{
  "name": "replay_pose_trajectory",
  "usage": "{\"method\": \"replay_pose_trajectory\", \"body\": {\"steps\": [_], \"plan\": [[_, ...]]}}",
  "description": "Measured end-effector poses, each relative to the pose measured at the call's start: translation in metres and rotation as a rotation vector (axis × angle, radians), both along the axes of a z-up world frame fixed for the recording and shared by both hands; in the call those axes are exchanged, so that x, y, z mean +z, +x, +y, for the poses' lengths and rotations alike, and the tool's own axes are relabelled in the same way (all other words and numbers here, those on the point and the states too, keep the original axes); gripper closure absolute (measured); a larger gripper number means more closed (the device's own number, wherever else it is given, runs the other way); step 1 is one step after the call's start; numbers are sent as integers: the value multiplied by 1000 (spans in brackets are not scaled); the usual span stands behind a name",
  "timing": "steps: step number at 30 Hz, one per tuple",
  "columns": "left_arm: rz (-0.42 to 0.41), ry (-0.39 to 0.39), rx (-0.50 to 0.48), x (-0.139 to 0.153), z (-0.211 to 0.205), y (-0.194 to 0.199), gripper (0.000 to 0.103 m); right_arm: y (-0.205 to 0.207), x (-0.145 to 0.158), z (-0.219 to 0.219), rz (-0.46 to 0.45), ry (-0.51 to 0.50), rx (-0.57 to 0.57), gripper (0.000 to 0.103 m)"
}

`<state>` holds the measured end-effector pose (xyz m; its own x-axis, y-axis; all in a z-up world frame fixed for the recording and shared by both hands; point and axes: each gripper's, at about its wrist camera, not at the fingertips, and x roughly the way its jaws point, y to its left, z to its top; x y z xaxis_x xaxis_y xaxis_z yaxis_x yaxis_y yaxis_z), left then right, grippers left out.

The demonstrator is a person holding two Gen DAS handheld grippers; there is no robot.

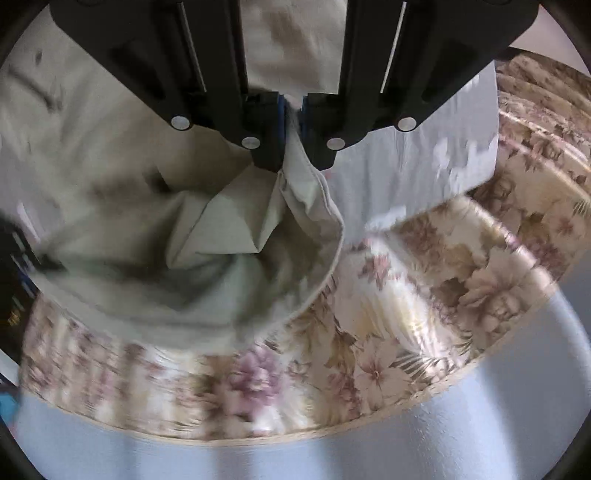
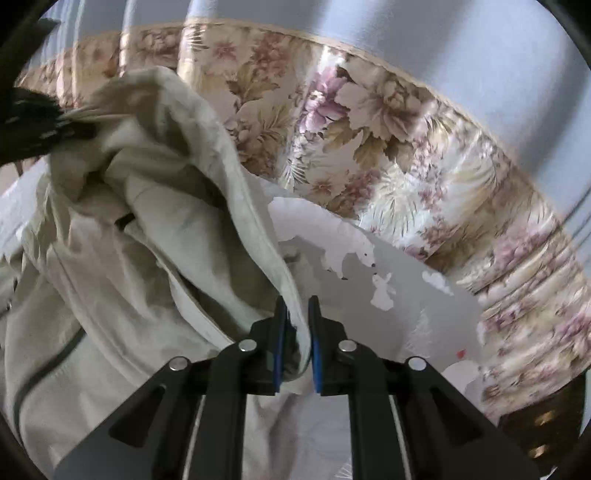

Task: Fold large clothes

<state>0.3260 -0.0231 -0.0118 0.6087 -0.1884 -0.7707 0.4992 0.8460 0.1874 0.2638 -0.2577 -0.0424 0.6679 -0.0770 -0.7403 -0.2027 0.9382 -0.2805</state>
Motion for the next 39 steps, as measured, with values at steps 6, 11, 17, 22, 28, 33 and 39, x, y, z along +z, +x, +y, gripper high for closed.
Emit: {"method": "replay_pose_trajectory", "body": {"steps": [6,11,17,22,28,33,39], "plan": [[155,70,-15,-65,35,-82,94,-44,-18,6,81,100,95,92],[115,81,34,-72,78,-137,12,-98,-43,0,169,144,126,65],[-23,22,108,-22,132,-182,3,-138,-3,-64,23,383,-19,38],[14,-89,121,-7,101,-140,3,-97,9,-64,-58,529,14,38],[210,-152,36,-41,14,-70,8,-2,-31,-27,156,555,68,40],[255,-132,64,-49,-7,-42,98,-6,-24,8,125,421,115,101],[-25,-360,-11,41,35,-99,96,-109,75,13,-310,441,362,101]]}}
